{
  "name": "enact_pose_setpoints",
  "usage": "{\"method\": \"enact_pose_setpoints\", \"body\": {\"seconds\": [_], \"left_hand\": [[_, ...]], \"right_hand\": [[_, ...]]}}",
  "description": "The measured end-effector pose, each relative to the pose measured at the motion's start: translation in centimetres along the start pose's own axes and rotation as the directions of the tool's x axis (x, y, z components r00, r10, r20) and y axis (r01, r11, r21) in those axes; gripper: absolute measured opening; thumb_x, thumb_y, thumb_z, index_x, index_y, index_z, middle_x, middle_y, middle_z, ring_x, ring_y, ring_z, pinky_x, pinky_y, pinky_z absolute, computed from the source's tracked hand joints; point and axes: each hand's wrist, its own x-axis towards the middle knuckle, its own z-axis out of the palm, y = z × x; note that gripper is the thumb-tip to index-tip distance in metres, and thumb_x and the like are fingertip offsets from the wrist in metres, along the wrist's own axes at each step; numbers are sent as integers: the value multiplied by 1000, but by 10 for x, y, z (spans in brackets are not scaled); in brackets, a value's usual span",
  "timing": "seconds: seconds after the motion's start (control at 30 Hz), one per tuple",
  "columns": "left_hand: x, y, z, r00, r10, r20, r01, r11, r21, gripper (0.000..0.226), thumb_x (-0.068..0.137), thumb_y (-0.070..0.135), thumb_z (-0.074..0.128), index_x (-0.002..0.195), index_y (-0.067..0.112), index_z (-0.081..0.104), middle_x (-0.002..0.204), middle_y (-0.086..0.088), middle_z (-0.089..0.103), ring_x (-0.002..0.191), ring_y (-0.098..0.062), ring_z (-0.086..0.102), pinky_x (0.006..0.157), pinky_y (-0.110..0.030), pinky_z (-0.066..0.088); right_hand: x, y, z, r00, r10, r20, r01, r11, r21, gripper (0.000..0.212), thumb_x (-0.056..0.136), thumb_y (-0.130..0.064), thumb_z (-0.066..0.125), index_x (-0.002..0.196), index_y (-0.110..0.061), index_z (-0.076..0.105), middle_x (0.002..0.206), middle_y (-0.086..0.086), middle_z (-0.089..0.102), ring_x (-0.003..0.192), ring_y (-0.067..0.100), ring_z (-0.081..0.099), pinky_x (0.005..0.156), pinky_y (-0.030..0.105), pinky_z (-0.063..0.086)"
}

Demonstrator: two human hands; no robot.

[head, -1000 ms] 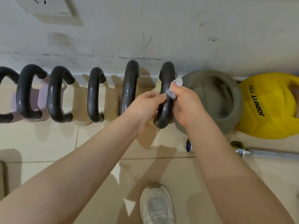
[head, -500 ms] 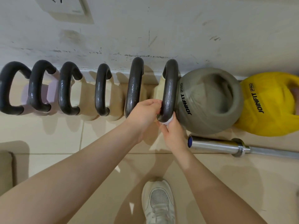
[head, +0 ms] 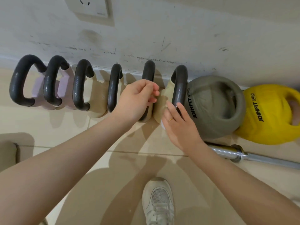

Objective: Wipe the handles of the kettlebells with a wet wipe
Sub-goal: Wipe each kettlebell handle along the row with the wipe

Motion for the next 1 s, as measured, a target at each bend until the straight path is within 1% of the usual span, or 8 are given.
{"method": "enact_pose_setpoints", "body": {"seconds": [0.13,0.23,0.37,0.43,0.53,0.63,0.77,1.0], "left_hand": [[-6,-6,-13,996,89,2,-89,984,157,25,94,19,42,90,14,66,80,6,65,70,-5,59,64,-15,48],[-9,-14,-21,994,104,18,-106,969,224,26,93,21,42,86,14,66,81,4,67,69,-3,59,68,-22,49],[-11,-21,-26,995,93,21,-95,964,250,26,93,22,42,87,16,67,82,4,68,70,-3,60,70,-20,48],[-11,-23,-25,995,95,29,-99,960,262,26,93,21,42,85,17,66,81,5,67,68,-1,60,67,-16,47],[-15,-27,-20,994,86,67,-101,954,282,25,92,20,44,81,18,65,78,6,66,65,-3,59,62,-16,46],[-19,-30,-16,990,83,115,-117,937,330,24,92,19,44,83,15,66,79,-1,68,72,-16,62,68,-29,51],[-18,-32,-14,991,84,104,-114,936,334,25,93,18,42,85,14,64,79,0,67,68,-14,66,61,-18,48],[-23,-42,6,993,19,120,-55,950,306,25,92,14,42,75,9,61,74,-3,64,58,-8,59,55,-13,40]], "right_hand": [[5,-8,-15,848,-212,485,420,828,-372,59,93,-38,29,137,-1,40,140,17,44,134,36,31,109,61,-4],[15,-16,-23,831,-154,534,441,769,-463,83,92,-61,15,142,5,25,143,21,39,136,40,26,100,65,-16],[23,-5,-32,904,-232,360,374,838,-398,49,96,-31,26,130,-6,52,122,10,61,125,33,46,111,55,-6],[20,5,-32,943,-196,268,289,883,-369,49,94,-19,23,134,-4,46,128,9,58,128,31,43,114,47,2],[9,-2,-25,896,-294,332,414,822,-390,54,96,-29,29,141,1,32,144,17,41,136,35,30,113,52,-3],[13,-3,-19,825,-381,417,536,761,-366,48,94,-31,34,135,-6,45,137,12,49,134,32,34,103,57,-17],[19,29,-15,934,-350,68,353,886,-299,39,83,-2,35,97,-15,69,86,-2,67,101,22,60,115,50,10],[12,58,0,900,-415,-133,403,909,-108,28,85,-10,48,108,-18,60,106,0,64,120,25,49,110,52,17]]}}
